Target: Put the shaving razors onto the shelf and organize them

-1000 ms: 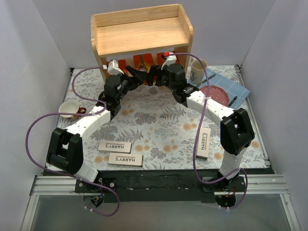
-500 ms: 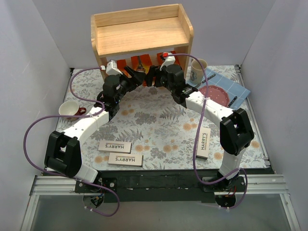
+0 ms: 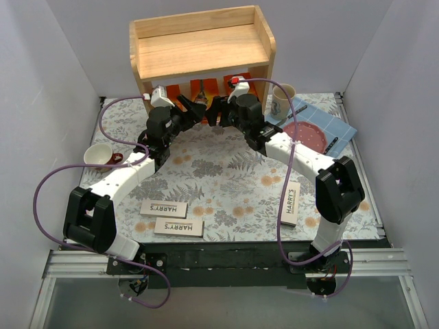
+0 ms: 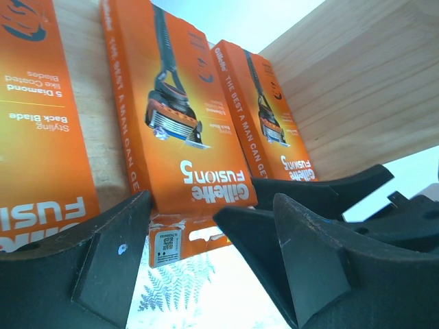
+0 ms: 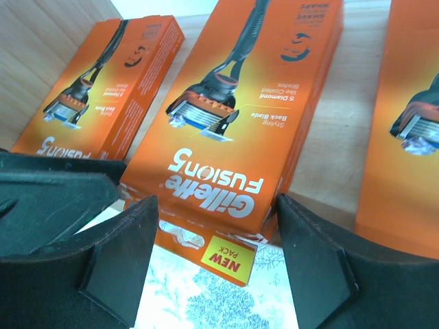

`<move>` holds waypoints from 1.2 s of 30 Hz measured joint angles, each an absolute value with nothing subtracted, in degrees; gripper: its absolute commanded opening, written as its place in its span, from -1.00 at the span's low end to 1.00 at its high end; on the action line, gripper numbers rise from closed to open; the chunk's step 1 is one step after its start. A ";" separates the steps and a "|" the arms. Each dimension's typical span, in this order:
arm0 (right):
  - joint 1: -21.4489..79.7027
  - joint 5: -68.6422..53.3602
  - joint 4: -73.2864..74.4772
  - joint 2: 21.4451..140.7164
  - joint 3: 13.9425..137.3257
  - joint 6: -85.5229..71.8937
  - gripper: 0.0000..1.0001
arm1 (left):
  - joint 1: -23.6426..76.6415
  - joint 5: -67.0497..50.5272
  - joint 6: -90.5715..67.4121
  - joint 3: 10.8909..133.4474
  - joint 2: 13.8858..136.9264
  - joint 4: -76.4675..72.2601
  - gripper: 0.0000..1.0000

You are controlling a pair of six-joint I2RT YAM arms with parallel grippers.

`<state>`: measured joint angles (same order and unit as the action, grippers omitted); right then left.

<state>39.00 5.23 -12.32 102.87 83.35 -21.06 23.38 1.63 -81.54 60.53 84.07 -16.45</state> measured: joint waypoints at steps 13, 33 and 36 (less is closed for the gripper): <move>39.79 5.21 -11.97 101.54 81.62 -20.84 0.53 | 23.05 1.87 -81.73 60.55 83.35 -14.57 0.39; 39.88 5.48 -11.97 101.49 81.65 -20.40 0.57 | 23.09 1.76 -79.66 61.32 82.59 -13.21 0.50; 39.90 5.80 -11.88 101.32 81.65 -19.73 0.59 | 23.11 2.17 -77.84 62.33 82.59 -13.28 0.53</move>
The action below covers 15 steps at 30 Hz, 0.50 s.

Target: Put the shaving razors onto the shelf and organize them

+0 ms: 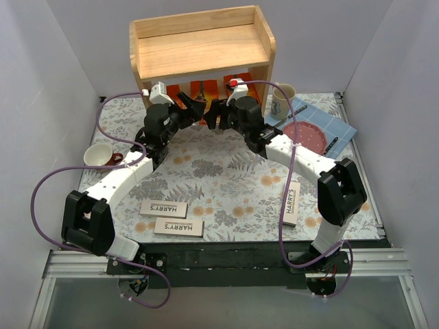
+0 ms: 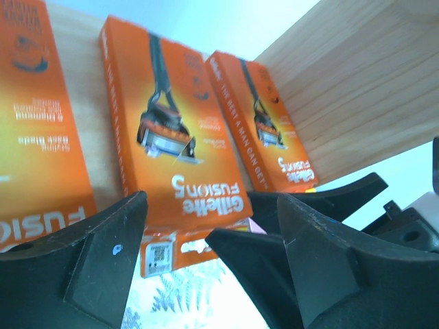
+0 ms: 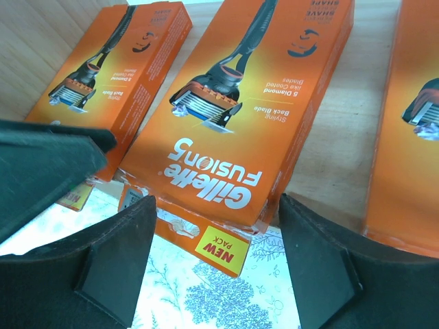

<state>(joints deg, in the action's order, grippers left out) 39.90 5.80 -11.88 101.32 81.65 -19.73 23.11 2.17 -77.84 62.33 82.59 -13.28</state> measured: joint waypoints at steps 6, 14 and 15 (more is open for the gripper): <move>39.70 6.35 -11.84 101.03 82.02 -19.09 0.64 | 23.11 3.44 -74.89 63.48 82.41 -13.28 0.56; 38.33 5.61 -9.21 100.73 85.08 -17.80 0.69 | 23.11 2.55 -71.50 63.99 81.52 -11.88 0.57; 38.22 5.10 -8.69 100.49 85.76 -17.41 0.70 | 23.09 1.48 -70.61 64.05 81.08 -11.49 0.57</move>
